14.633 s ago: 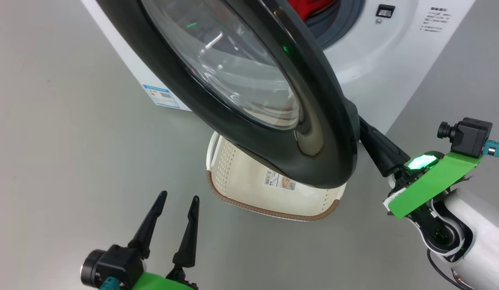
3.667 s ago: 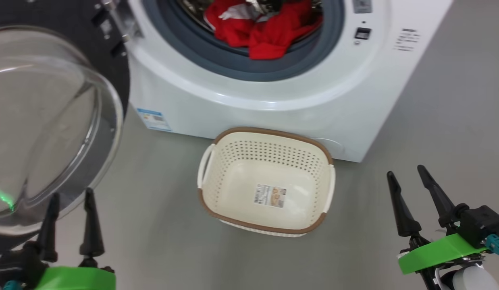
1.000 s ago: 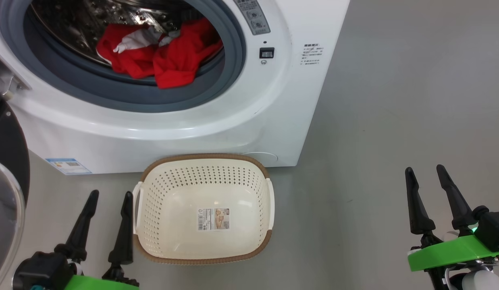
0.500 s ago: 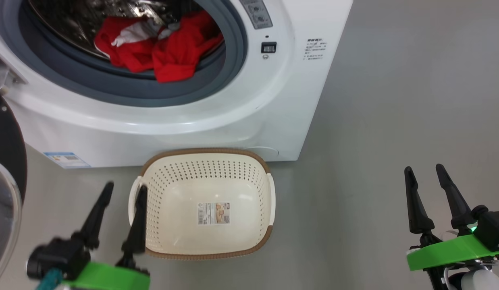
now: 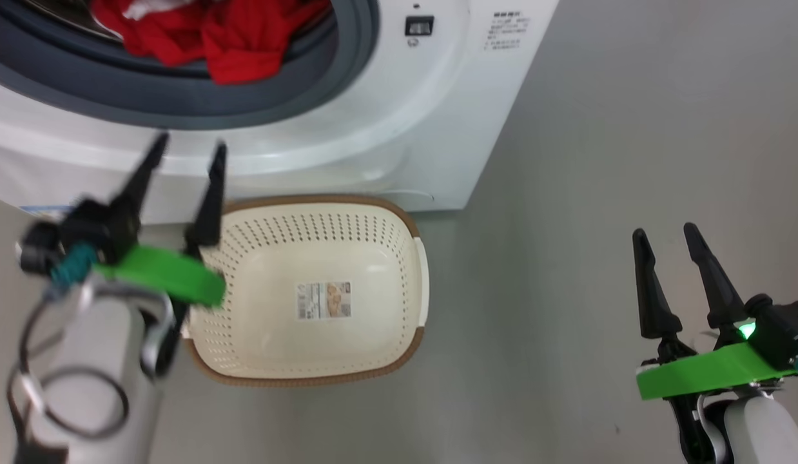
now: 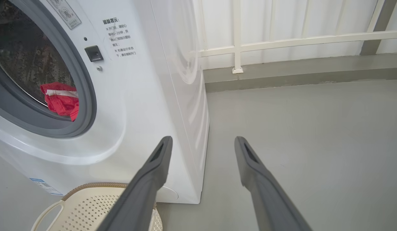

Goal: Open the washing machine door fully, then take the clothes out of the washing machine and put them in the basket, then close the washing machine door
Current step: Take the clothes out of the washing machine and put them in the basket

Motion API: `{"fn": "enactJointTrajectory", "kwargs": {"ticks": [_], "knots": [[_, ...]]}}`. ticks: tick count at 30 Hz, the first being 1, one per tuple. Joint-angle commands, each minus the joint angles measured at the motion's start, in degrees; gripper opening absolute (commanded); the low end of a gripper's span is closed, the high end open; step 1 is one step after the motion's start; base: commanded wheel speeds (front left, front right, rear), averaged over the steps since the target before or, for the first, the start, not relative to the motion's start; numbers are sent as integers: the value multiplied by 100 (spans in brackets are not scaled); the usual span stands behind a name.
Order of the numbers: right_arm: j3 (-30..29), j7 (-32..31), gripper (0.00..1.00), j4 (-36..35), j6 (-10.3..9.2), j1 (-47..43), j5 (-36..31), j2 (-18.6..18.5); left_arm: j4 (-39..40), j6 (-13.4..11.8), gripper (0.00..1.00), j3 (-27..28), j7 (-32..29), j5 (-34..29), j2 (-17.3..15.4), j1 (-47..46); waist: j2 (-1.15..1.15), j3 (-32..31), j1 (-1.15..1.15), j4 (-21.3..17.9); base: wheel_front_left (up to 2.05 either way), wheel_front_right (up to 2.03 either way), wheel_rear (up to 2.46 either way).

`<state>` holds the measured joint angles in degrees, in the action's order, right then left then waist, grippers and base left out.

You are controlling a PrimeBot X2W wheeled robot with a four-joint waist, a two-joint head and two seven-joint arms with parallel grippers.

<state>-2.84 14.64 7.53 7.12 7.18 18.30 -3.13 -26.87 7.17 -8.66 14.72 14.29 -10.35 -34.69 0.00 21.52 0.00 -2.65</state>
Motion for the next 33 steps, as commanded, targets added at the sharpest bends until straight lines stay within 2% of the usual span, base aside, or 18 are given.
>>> {"fn": "enactJointTrajectory", "kwargs": {"ticks": [1, 8, 19, 33], "knots": [[145, 36, 100, -162, 36, 145, 76, -2, -128, 32, 100, 189, 28, 26, -222, -443, 0, 323, 0, -179, 0, 0, 0], [161, 36, 100, -206, 36, 405, 153, 21, -1498, -53, 100, 165, 16, -115, -258, -1903, 0, 798, 0, -377, 0, 0, 0], [295, 36, 100, -278, 36, 794, 403, 24, -3121, 0, 100, -159, -103, -206, -347, -3648, 0, 1438, 0, -614, 0, 0, 0], [676, 36, 100, -296, 36, 1022, 687, 24, -4349, 0, 100, -322, -445, -257, -807, -4764, 0, 1895, 0, -1024, 0, 0, 0]]}}
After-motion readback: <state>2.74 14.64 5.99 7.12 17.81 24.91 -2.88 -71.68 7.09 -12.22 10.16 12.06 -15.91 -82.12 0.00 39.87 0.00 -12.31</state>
